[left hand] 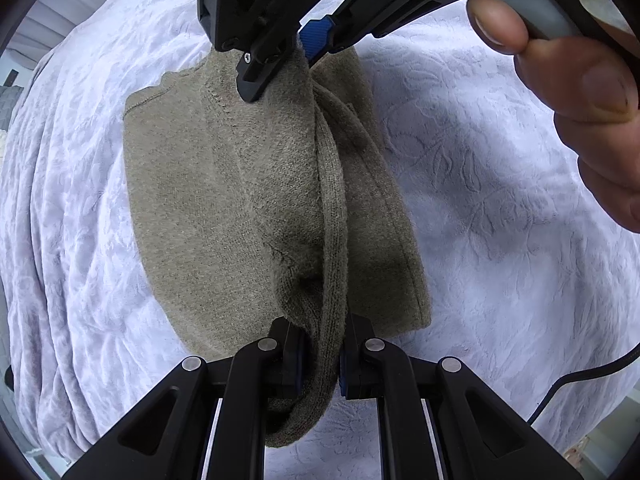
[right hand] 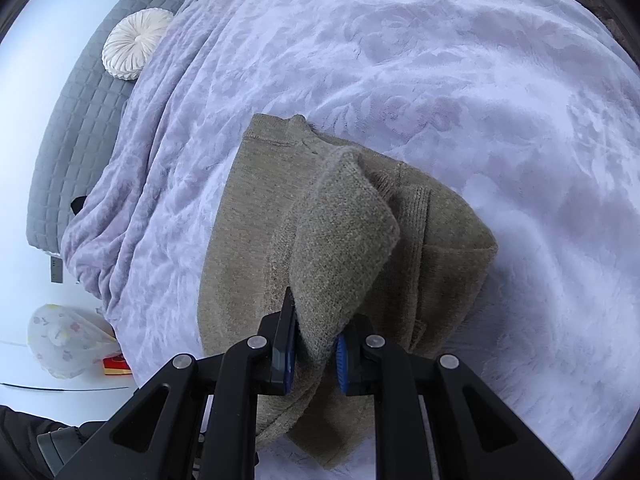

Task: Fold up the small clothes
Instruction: 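Fold the lifted side over the rest of the sweater with both grippers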

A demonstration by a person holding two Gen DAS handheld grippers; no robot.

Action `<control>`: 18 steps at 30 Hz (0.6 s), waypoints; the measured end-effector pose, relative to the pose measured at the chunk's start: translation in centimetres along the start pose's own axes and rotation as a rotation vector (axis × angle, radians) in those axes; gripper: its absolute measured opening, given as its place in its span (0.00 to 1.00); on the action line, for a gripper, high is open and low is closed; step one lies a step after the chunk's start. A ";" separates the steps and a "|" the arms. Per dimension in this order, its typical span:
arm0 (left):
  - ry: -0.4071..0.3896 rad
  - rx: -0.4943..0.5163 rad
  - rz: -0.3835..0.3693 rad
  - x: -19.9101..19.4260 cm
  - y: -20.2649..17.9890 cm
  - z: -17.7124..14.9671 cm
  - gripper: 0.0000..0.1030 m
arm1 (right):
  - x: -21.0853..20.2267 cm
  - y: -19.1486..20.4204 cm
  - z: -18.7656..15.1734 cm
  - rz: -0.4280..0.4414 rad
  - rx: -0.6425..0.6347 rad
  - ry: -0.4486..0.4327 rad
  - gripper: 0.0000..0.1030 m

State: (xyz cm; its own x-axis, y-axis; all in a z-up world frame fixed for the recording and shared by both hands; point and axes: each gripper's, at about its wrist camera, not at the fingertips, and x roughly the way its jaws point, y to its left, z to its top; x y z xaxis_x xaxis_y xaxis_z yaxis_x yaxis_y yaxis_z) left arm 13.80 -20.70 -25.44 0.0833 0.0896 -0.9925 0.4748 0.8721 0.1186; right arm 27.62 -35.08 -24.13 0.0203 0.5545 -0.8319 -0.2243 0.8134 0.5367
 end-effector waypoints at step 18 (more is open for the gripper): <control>0.029 0.002 -0.049 2.8 0.6 0.2 0.12 | 1.5 -2.9 -0.7 -0.007 0.050 0.019 0.17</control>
State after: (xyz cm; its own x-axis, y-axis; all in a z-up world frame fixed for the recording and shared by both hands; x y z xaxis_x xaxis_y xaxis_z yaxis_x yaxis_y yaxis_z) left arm 14.53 -19.99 -28.16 0.0349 0.0606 -0.9976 0.4795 0.8748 0.0699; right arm 27.56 -36.72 -26.98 0.0031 0.5461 -0.8377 -0.1757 0.8250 0.5372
